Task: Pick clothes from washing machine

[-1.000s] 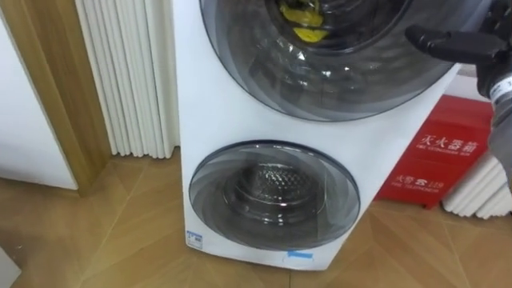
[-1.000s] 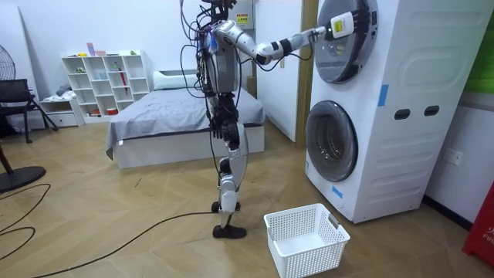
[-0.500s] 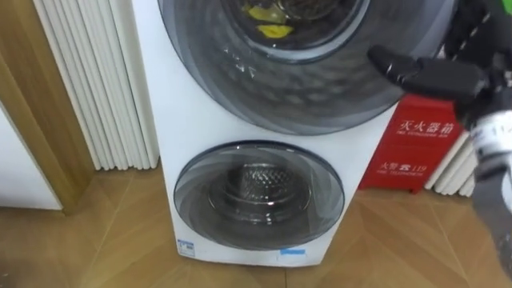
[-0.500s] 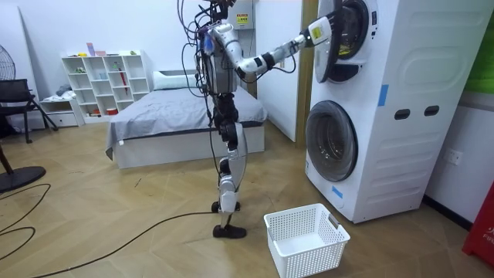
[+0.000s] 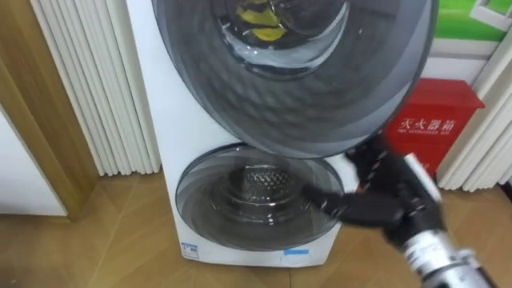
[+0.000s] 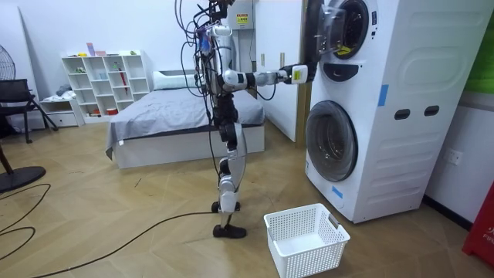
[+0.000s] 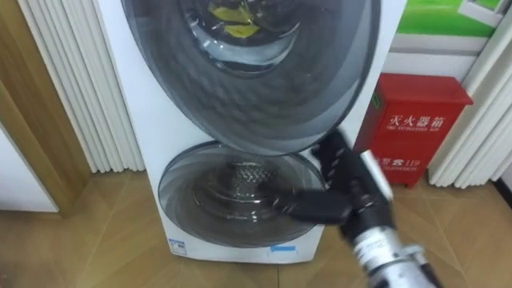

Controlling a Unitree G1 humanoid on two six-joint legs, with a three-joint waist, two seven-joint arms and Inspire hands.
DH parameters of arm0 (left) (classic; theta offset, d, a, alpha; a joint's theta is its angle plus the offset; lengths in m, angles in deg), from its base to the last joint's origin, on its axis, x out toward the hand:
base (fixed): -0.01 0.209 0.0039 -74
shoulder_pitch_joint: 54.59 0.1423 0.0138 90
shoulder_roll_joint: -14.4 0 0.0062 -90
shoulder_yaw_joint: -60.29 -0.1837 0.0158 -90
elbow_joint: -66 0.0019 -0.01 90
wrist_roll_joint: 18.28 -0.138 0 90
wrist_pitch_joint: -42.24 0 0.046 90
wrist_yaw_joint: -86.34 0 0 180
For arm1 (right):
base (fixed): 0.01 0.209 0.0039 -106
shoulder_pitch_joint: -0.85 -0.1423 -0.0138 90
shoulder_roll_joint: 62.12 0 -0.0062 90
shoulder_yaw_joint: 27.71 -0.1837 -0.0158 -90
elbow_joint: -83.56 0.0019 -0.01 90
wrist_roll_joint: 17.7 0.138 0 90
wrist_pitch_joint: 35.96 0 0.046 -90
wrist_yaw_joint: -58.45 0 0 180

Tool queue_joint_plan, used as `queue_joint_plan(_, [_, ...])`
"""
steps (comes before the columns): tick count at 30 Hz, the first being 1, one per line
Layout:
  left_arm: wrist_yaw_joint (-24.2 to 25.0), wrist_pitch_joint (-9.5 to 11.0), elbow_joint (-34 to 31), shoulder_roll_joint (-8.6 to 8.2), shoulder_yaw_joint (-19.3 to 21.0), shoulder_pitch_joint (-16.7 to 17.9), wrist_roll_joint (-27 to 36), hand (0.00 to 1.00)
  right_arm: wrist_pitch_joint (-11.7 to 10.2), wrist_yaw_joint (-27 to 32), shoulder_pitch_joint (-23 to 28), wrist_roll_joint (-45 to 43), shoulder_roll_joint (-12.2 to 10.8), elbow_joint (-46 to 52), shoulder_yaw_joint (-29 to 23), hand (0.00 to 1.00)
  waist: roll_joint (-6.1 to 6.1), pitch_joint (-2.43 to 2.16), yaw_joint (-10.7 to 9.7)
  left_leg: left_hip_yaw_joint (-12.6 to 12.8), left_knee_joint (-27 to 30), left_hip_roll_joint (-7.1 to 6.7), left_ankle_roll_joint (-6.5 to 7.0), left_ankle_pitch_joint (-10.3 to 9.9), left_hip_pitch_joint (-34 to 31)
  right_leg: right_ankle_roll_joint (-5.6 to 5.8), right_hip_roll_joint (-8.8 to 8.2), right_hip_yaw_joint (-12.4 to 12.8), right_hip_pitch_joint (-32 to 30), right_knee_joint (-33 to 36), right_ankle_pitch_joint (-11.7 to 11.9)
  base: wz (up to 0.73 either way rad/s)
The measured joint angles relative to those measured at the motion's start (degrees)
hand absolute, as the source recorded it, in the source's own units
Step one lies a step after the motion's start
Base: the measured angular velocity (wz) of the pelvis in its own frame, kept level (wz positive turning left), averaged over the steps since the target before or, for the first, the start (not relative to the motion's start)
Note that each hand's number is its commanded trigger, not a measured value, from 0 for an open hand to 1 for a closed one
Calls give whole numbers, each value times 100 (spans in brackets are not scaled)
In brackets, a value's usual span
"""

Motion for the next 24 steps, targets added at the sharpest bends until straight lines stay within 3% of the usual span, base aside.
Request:
queue_joint_plan(11, [261, 7, 150, -9, -7, -51, -4, 0, 122, -587, -1, -20, -85, 472, -10, 0, -19, 10, -120, 2, -16, -4, -1, 0, -5, 0, 22, 13, -30, 0, 0, -1])
queue_joint_plan(17, [270, 126, 571, -6, -1, -189, -2, 0, 139, -863, -16, -23, -107, 1458, -127, 0, -12, 28, -101, 24, -60, 2, -1, 0, 10, 0, 38, 93, -48, -2, 0, 0])
queue_joint_plan(22, [320, 146, 559, -1, -6, -194, -4, 0, 211, -1008, -80, -190, -226, 1761, -121, 0, -66, 49, -107, 42, -61, 1, 0, 0, -30, 0, 35, 121, -100, -1, 0, -3])
queue_joint_plan(24, [386, 267, 510, 12, -6, -212, -30, 0, 247, -1018, -173, -302, -220, 1820, -138, 0, -89, 49, -110, 42, -25, 4, 0, 0, -114, 0, 35, 102, -159, -1, 0, 0])
